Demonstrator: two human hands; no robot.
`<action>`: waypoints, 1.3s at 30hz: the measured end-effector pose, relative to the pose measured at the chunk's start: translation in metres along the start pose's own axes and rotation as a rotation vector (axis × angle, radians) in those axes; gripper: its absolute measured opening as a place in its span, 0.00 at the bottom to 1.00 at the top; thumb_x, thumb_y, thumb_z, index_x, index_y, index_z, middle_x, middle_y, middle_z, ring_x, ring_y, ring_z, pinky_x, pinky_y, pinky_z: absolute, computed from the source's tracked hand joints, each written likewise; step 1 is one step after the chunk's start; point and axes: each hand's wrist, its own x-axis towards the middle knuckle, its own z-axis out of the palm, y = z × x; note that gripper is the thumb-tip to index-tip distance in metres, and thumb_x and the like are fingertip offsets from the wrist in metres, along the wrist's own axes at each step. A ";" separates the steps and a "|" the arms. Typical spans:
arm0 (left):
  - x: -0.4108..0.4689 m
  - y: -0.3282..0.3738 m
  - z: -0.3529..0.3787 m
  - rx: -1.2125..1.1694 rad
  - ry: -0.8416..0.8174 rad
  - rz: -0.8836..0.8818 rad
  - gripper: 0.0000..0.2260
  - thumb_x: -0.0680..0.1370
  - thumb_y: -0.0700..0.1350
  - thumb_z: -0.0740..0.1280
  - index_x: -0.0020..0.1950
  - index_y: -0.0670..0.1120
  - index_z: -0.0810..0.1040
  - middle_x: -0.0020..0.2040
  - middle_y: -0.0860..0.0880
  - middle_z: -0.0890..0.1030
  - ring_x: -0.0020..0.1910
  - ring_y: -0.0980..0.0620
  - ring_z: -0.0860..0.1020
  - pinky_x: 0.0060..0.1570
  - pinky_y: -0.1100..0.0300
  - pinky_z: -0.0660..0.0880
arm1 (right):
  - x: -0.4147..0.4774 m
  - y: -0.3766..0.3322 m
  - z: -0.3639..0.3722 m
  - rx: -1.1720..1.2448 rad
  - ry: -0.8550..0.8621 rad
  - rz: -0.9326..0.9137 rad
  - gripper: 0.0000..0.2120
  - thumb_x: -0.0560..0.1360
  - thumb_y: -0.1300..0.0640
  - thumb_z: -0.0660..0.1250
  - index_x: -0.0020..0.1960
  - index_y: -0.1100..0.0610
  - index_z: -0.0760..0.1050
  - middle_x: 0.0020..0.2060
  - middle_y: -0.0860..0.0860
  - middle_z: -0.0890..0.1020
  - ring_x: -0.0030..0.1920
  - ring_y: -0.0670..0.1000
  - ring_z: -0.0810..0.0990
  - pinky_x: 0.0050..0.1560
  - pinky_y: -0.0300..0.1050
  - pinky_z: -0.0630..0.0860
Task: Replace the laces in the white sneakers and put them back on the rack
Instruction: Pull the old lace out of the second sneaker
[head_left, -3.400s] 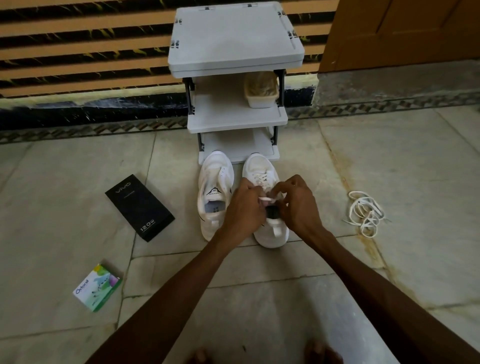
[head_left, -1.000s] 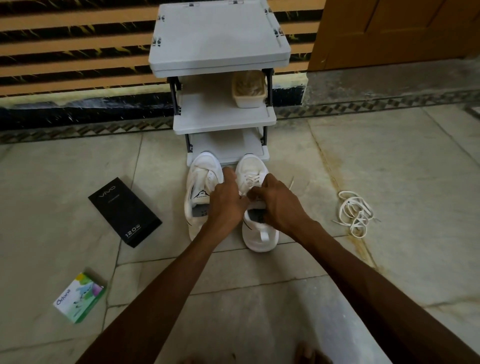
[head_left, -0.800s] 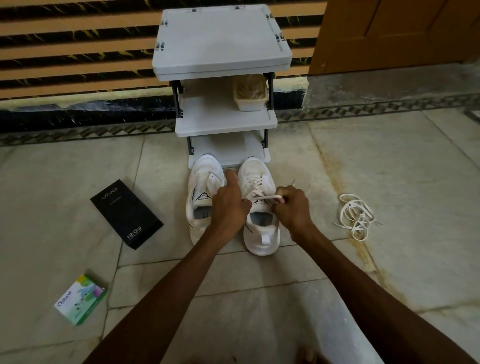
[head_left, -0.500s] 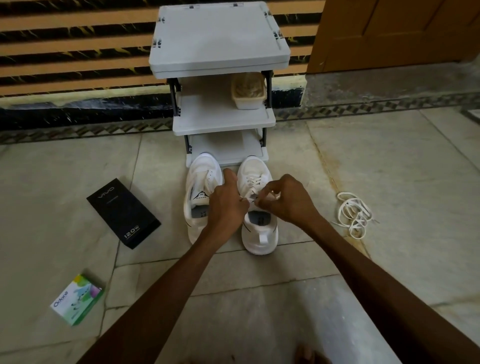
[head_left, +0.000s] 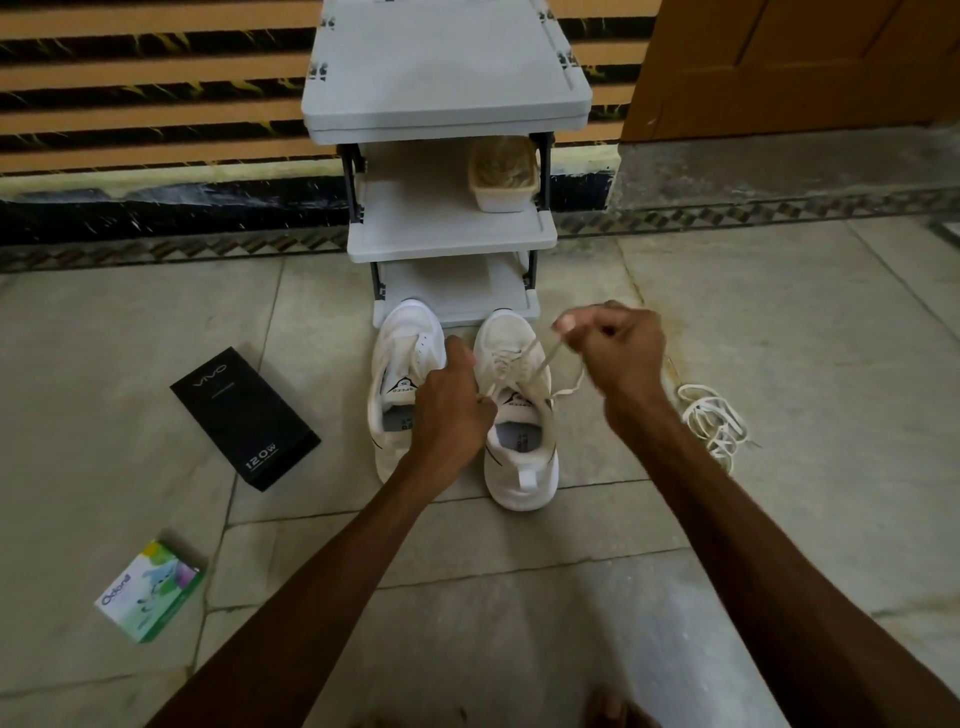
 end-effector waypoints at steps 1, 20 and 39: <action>0.000 0.000 0.000 0.003 -0.002 -0.007 0.18 0.72 0.37 0.69 0.56 0.46 0.65 0.41 0.44 0.79 0.40 0.46 0.79 0.35 0.56 0.72 | 0.001 -0.005 -0.004 0.173 0.005 0.093 0.06 0.71 0.67 0.68 0.41 0.60 0.83 0.40 0.51 0.84 0.41 0.48 0.81 0.43 0.41 0.78; -0.004 0.002 -0.002 -0.046 -0.003 -0.002 0.22 0.73 0.45 0.73 0.58 0.47 0.63 0.43 0.46 0.78 0.39 0.51 0.77 0.29 0.67 0.63 | -0.022 0.014 0.016 -0.754 -0.512 -0.317 0.06 0.70 0.57 0.74 0.47 0.52 0.85 0.41 0.48 0.83 0.36 0.46 0.78 0.39 0.40 0.71; -0.002 -0.004 0.019 0.286 -0.064 0.266 0.16 0.75 0.37 0.66 0.60 0.50 0.75 0.60 0.46 0.71 0.50 0.45 0.77 0.47 0.54 0.77 | -0.031 0.025 0.003 -0.958 -0.303 -0.103 0.10 0.71 0.48 0.71 0.47 0.53 0.84 0.41 0.54 0.83 0.38 0.53 0.79 0.37 0.40 0.71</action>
